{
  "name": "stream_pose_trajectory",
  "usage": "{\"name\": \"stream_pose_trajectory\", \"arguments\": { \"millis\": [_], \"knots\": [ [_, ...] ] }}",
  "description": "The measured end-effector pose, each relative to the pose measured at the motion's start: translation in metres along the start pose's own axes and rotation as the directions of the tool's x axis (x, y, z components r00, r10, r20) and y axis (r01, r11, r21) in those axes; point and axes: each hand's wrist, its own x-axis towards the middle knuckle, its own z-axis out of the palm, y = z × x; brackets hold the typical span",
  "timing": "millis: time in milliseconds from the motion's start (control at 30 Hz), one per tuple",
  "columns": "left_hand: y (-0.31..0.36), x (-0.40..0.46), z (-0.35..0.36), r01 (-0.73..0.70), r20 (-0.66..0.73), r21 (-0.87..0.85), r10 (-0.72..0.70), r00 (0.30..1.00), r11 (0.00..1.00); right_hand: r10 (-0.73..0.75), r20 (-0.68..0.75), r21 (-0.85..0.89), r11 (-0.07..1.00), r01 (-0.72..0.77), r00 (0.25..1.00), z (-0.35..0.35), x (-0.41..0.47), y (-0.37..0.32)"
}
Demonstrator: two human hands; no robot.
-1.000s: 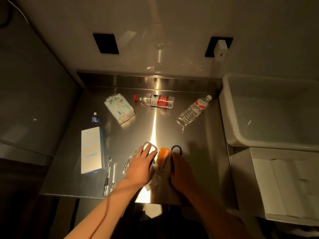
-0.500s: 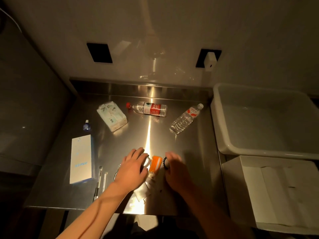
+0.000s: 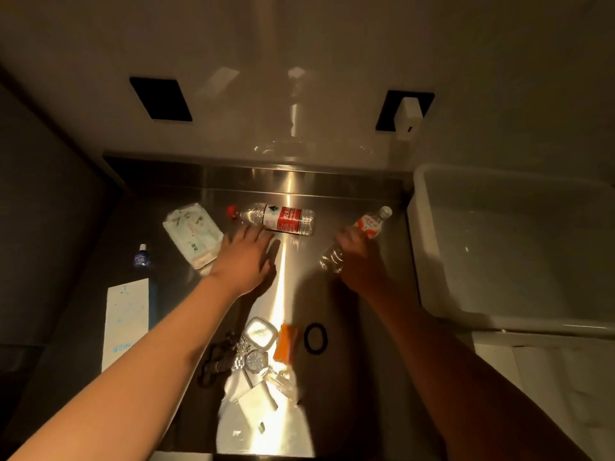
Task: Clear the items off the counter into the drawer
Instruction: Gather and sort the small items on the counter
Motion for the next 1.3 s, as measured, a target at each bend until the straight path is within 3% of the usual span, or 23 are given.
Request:
{"name": "stream_pose_trajectory", "arguments": {
  "millis": [267, 633, 733, 900, 1133, 1300],
  "knots": [
    [-0.001, 0.065, 0.003, -0.012, -0.026, -0.052, 0.01, 1.0, 0.999, 0.0, 0.245, -0.135, 0.99, 0.034, 0.969, 0.006, 0.028, 0.021],
    [-0.006, 0.117, 0.011, -0.012, 0.099, 0.018, 0.01, 0.995, 1.0, 0.042, 0.099, -0.005, 0.999, -0.041, 0.994, 0.017, 0.018, 0.016],
    [-0.003, 0.109, 0.019, 0.005, 0.075, -0.025, -0.004, 0.997, 1.0, 0.061, 0.058, 0.049, 0.997, -0.064, 0.996, 0.022, 0.01, 0.013],
    [0.013, 0.09, 0.021, -0.033, 0.026, -0.067, 0.035, 0.999, 0.997, 0.08, 0.112, 0.093, 0.992, -0.09, 0.99, 0.024, -0.009, 0.003],
    [0.037, 0.045, 0.022, -0.049, 0.04, -0.062, 0.051, 0.998, 0.997, 0.137, 0.001, 0.211, 0.968, -0.135, 0.991, 0.039, -0.061, -0.027],
    [0.049, 0.009, 0.027, -0.072, 0.041, -0.093, 0.076, 0.996, 0.993, 0.15, 0.019, 0.257, 0.955, -0.15, 0.989, 0.047, -0.092, -0.048]
  ]
}}
